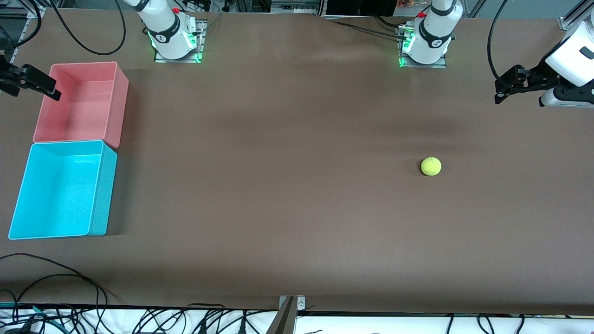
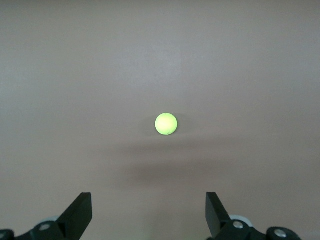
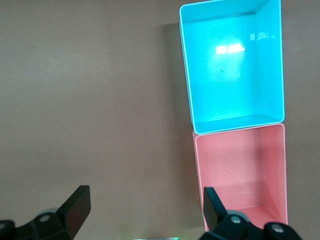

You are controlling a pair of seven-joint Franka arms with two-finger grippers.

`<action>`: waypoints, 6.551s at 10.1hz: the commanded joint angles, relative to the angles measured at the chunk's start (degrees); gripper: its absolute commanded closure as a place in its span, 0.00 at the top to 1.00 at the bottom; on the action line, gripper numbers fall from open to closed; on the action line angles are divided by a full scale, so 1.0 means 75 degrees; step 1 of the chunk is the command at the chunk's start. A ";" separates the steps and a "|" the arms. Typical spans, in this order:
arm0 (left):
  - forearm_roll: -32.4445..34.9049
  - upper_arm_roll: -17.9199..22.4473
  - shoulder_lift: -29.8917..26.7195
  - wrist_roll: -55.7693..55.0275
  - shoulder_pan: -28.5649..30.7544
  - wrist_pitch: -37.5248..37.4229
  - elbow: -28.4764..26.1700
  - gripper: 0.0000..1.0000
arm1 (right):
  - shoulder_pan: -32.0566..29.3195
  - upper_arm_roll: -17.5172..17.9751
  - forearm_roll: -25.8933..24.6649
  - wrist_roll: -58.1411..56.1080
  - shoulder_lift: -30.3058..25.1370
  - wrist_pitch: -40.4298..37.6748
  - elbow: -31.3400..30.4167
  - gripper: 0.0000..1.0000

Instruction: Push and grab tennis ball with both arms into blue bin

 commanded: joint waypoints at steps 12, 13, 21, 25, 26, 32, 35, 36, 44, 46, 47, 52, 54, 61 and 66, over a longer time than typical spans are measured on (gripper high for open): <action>-0.0075 -0.0010 0.0057 -0.0078 -0.0002 -0.0176 0.0227 1.00 | -0.0042 -0.0157 0.0140 -0.0002 -0.0002 -0.0137 0.0219 1.00; -0.0063 -0.0010 0.0068 -0.0078 -0.0002 -0.0176 0.0227 1.00 | -0.0054 -0.0169 0.0140 -0.0037 -0.0002 -0.0148 0.0219 1.00; -0.0075 -0.0022 0.0057 -0.0078 -0.0002 -0.0176 0.0227 1.00 | -0.0065 -0.0274 0.0140 -0.0072 -0.0002 -0.0148 0.0266 1.00; -0.0063 -0.0022 0.0045 -0.0078 -0.0013 -0.0176 0.0227 1.00 | -0.0065 -0.0274 0.0140 -0.0084 -0.0002 -0.0160 0.0266 1.00; -0.0063 -0.0010 0.0056 -0.0066 -0.0002 -0.0176 0.0227 1.00 | -0.0065 -0.0274 0.0140 -0.0084 -0.0002 -0.0160 0.0266 1.00; -0.0075 -0.0033 0.0057 -0.0089 -0.0037 -0.0176 0.0227 1.00 | -0.0065 -0.0274 0.0140 -0.0096 -0.0002 -0.0149 0.0278 1.00; -0.0063 -0.0010 0.0056 -0.0089 -0.0025 -0.0176 0.0227 1.00 | -0.0065 -0.0286 0.0140 -0.0096 -0.0014 -0.0149 0.0278 1.00; -0.0075 -0.0010 0.0057 -0.0078 -0.0014 -0.0176 0.0227 1.00 | -0.0065 -0.0286 0.0140 -0.0096 -0.0002 -0.0160 0.0313 1.00; -0.0602 -0.0021 0.0068 -0.0277 -0.0025 -0.0153 0.0238 1.00 | -0.0065 -0.0321 0.0140 -0.0072 -0.0002 -0.0219 0.0325 1.00; -0.0602 -0.0033 0.0068 -0.0277 -0.0025 -0.0153 0.0238 1.00 | -0.0077 -0.0391 0.0140 -0.0084 -0.0013 -0.0242 0.0325 1.00; -0.0602 -0.0033 0.0068 -0.0277 -0.0025 -0.0153 0.0238 1.00 | -0.0077 -0.0392 0.0152 -0.0095 -0.0014 -0.0242 0.0313 1.00; -0.0508 -0.0138 0.0092 -0.0195 -0.0072 -0.0165 0.0238 1.00 | -0.0065 -0.0392 0.0152 -0.0096 -0.0014 -0.0242 0.0325 1.00; -0.0473 -0.0291 0.0069 -0.0195 -0.0037 -0.0107 0.0215 1.00 | -0.0065 -0.0392 0.0152 -0.0107 -0.0014 -0.0242 0.0325 1.00; -0.0473 -0.0432 0.0021 -0.0171 0.0279 0.0304 -0.0441 1.00 | -0.0065 -0.0403 0.0140 -0.0107 -0.0014 -0.0242 0.0325 1.00; -0.0485 -0.0396 -0.0293 -0.0218 0.0877 0.1787 -0.1679 1.00 | -0.0065 -0.0450 0.0164 -0.0096 -0.0025 -0.0324 0.0325 1.00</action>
